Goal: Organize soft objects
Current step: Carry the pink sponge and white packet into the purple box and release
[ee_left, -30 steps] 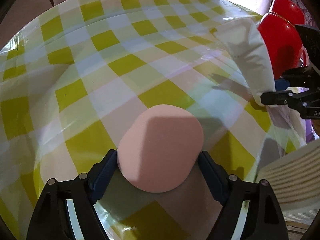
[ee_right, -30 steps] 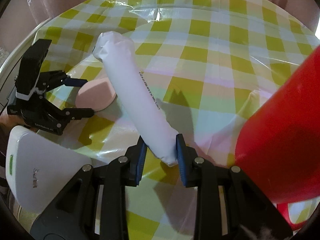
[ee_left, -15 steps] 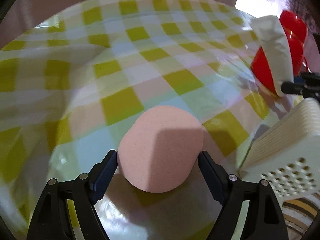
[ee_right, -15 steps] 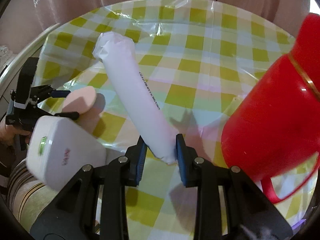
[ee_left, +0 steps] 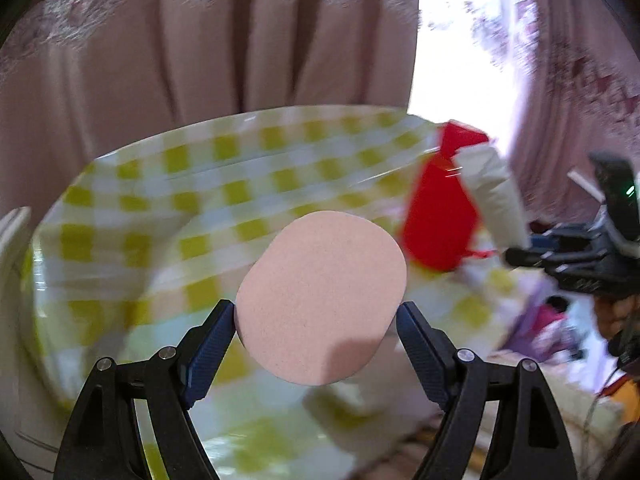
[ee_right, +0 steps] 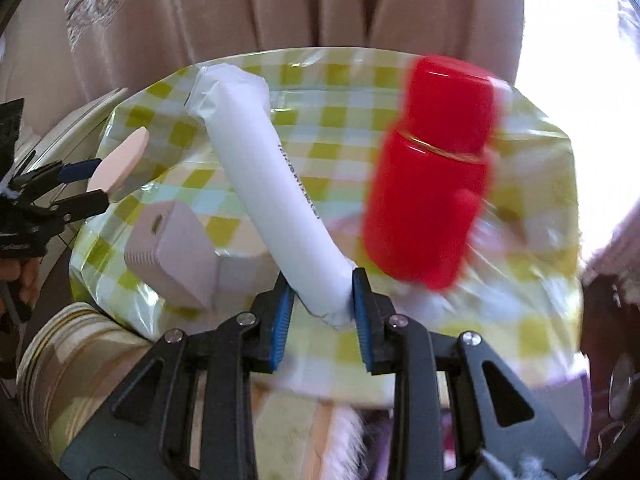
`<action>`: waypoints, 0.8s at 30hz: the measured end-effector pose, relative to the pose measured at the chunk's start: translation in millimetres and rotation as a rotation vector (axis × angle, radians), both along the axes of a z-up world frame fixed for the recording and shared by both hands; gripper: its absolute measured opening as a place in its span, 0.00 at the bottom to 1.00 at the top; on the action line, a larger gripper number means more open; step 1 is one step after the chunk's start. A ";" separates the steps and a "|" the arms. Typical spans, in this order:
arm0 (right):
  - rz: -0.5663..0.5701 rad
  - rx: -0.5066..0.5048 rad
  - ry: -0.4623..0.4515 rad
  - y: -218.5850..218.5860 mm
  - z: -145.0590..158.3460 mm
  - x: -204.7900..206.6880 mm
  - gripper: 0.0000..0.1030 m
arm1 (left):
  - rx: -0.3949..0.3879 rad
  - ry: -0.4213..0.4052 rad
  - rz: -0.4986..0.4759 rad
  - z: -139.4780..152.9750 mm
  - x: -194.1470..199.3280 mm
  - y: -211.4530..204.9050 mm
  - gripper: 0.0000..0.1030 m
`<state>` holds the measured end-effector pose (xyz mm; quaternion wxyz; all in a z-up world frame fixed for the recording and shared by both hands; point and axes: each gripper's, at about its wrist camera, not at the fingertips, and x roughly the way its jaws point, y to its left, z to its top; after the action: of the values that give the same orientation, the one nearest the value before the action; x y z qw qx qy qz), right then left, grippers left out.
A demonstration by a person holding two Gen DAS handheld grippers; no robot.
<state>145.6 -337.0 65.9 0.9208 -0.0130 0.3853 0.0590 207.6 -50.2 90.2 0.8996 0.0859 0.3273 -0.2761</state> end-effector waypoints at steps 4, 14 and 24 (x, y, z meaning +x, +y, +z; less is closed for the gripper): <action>-0.123 -0.022 0.008 -49.3 0.0 -53.8 0.32 | -0.081 0.023 -0.101 9.7 -46.1 -50.7 0.80; -0.404 -0.087 0.056 -157.8 -13.7 -169.2 0.33 | -0.189 0.218 -0.323 -16.4 -147.1 -193.4 0.80; -0.529 -0.094 0.059 -191.8 -16.1 -204.7 0.52 | -0.131 0.348 -0.280 -62.1 -177.3 -253.8 0.98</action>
<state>-59.1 -528.7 49.9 0.8910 0.0472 0.4042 -0.2012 30.3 -304.0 28.2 0.7863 0.0228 0.4436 -0.4294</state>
